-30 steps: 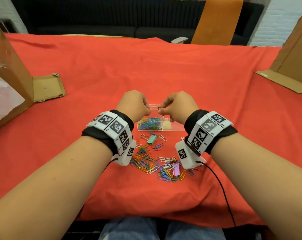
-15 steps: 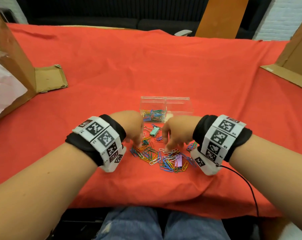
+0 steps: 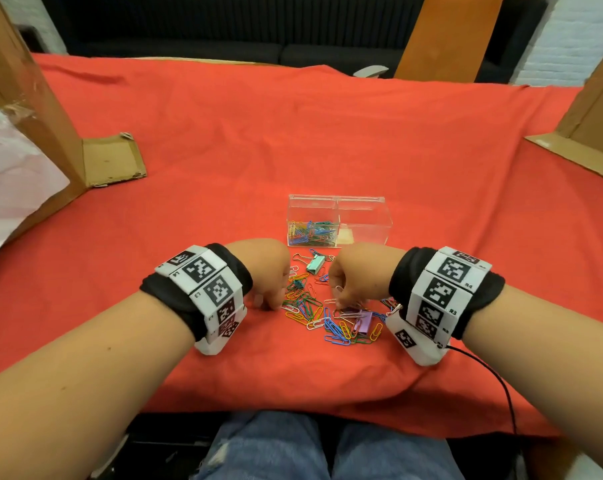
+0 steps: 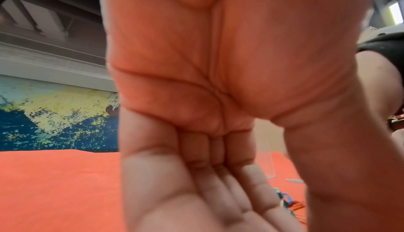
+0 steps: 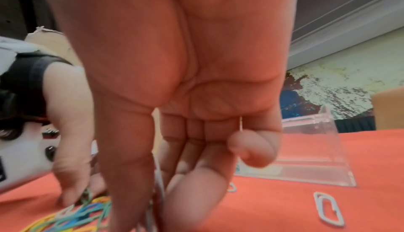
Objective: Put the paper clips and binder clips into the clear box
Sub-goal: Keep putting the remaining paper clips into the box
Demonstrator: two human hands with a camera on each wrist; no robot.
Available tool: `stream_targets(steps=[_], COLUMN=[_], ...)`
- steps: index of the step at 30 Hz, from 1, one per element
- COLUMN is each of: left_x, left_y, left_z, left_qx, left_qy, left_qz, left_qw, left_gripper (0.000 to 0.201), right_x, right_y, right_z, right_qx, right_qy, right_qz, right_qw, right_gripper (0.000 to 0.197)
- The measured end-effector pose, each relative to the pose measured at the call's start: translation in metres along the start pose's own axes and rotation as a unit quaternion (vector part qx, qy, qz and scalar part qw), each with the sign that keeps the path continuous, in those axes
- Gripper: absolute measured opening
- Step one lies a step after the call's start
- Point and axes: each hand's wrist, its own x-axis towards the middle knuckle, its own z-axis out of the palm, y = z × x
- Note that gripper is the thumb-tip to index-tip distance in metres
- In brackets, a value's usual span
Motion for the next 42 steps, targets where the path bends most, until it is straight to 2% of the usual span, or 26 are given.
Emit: stream_targets(steps=[2, 7, 9, 11, 13, 15, 18, 21, 27, 30, 32, 34, 36, 38, 40, 42], left_x=[0.001, 0.000, -0.001, -0.002, -0.001, 0.003, 0.011, 0.021, 0.038, 0.038, 0.035, 0.028, 0.019, 0.014, 0.012, 0.012], left_y=[-0.003, -0.006, -0.007, -0.007, -0.005, -0.001, 0.003, 0.006, 0.009, 0.008, 0.008, 0.007, 0.008, 0.010, 0.012, 0.016], left_z=[0.001, -0.012, -0.024, -0.038, -0.049, -0.058, -0.068, -0.071, -0.069, -0.066, -0.063, -0.057, -0.046, -0.032, -0.020, -0.010], left_qx=[0.008, -0.015, -0.041, -0.068, -0.087, -0.099, -0.103, -0.093, -0.079, -0.077, -0.072, -0.057, -0.022, 0.018, 0.056, 0.063], left_qy=[0.013, 0.061, 0.105, 0.169, 0.240, 0.302, 0.364, 0.381, 0.353, 0.330, 0.327, 0.299, 0.217, 0.125, 0.066, 0.043], left_qz=[0.012, 0.036, 0.040, 0.045, 0.052, 0.052, 0.042, 0.033, 0.014, 0.009, 0.015, 0.031, 0.049, 0.056, 0.062, 0.083], left_qw=[1.000, 0.997, 0.993, 0.982, 0.966, 0.947, 0.925, 0.919, 0.932, 0.941, 0.942, 0.952, 0.975, 0.990, 0.994, 0.994], left_gripper=[0.009, 0.010, 0.008, 0.007, 0.008, 0.009, 0.010, 0.012, 0.016, 0.016, 0.017, 0.015, 0.014, 0.019, 0.025, 0.024], right_x=[0.000, -0.001, 0.002, 0.006, 0.011, 0.017, 0.026, 0.035, 0.050, 0.048, 0.043, 0.033, 0.021, 0.008, -0.003, -0.011], right_y=[0.005, 0.020, 0.023, 0.026, 0.027, 0.027, 0.025, 0.023, 0.024, 0.023, 0.025, 0.027, 0.029, 0.031, 0.027, 0.018], right_z=[-0.002, -0.016, -0.023, -0.029, -0.036, -0.043, -0.051, -0.056, -0.059, -0.058, -0.057, -0.056, -0.053, -0.044, -0.031, -0.018], right_qx=[0.015, 0.121, 0.193, 0.289, 0.372, 0.415, 0.437, 0.443, 0.407, 0.382, 0.371, 0.332, 0.264, 0.190, 0.125, 0.069], right_qy=[0.035, 0.118, 0.164, 0.210, 0.244, 0.264, 0.272, 0.279, 0.276, 0.260, 0.260, 0.256, 0.208, 0.106, 0.000, -0.049], right_qz=[0.003, 0.015, 0.029, 0.048, 0.061, 0.061, 0.062, 0.070, 0.098, 0.101, 0.097, 0.092, 0.089, 0.075, 0.059, 0.042], right_qw=[0.999, 0.986, 0.967, 0.933, 0.893, 0.868, 0.855, 0.849, 0.865, 0.881, 0.886, 0.903, 0.938, 0.973, 0.990, 0.996], right_gripper=[0.011, 0.012, 0.009, 0.017, 0.023, 0.023, 0.023, 0.025, 0.024, 0.012, 0.023, 0.021, 0.013, 0.012, 0.018, 0.027])
